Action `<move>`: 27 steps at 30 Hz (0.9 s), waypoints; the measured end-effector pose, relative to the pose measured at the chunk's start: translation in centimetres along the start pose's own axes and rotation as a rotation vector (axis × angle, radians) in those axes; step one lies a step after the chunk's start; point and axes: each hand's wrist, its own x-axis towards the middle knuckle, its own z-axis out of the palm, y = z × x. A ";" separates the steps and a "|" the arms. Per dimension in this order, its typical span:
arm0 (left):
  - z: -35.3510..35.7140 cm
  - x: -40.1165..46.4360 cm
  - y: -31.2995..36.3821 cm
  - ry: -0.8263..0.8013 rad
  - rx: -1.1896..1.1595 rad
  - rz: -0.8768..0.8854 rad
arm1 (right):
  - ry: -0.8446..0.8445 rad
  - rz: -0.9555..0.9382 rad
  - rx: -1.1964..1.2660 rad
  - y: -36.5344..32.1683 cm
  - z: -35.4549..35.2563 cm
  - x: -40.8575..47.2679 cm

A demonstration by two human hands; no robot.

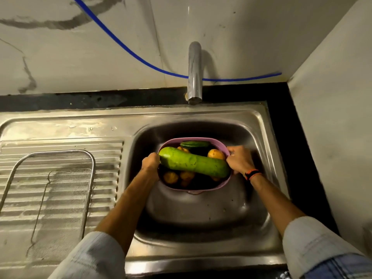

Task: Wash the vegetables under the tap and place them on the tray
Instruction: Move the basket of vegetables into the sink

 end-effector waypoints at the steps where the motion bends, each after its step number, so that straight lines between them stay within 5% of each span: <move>1: 0.1 0.3 0.2 0.001 -0.001 0.004 | 0.004 -0.003 -0.001 0.0 0.1 0.4; 27: 0.0 -0.5 2.6 -0.045 0.110 0.091 | 0.014 0.067 0.000 -1.9 -0.3 2.0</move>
